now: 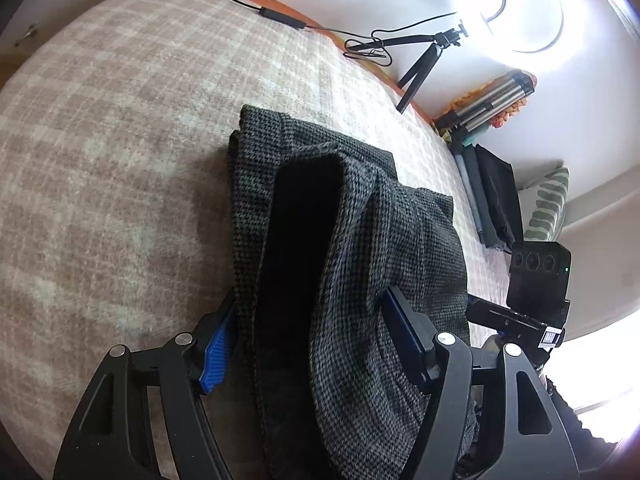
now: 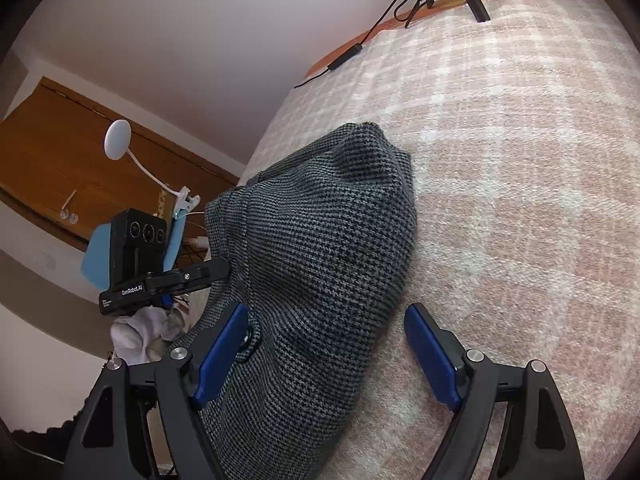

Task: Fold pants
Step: 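Grasp the folded pants with the left tool while the right tool grips them too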

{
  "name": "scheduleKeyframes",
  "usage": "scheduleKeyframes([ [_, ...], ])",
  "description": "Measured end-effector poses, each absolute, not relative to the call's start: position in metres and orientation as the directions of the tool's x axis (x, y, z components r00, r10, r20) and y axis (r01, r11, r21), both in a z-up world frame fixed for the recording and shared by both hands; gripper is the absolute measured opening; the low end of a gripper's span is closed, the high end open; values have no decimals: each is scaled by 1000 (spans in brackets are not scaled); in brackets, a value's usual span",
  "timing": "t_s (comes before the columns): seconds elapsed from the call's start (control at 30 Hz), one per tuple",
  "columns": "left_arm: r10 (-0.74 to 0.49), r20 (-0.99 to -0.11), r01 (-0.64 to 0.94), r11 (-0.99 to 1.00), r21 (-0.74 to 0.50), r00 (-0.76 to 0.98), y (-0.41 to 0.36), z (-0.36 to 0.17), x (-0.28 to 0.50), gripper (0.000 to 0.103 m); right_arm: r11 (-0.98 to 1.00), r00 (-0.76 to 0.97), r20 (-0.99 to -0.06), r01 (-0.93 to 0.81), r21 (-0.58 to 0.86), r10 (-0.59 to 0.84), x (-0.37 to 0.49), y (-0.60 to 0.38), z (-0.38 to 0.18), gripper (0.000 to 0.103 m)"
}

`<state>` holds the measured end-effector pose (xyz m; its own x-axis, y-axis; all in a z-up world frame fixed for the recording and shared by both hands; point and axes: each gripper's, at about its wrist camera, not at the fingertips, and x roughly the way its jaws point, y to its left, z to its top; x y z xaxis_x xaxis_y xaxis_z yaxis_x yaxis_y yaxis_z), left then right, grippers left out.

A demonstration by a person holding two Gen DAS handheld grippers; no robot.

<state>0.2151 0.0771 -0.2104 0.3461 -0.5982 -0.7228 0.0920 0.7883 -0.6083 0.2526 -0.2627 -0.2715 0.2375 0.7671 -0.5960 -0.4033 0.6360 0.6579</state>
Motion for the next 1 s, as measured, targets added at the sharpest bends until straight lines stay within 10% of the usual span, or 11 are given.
scheduleKeyframes([
  [0.7, -579, -733, 154, 810, -565, 356, 69, -211, 222, 44, 623, 227, -587, -414, 664, 777, 262, -243, -279, 52],
  [1.0, -526, -740, 187, 848, -497, 420, 59, -197, 211, 29, 718, 305, -673, -483, 501, 674, 248, -222, -259, 23],
])
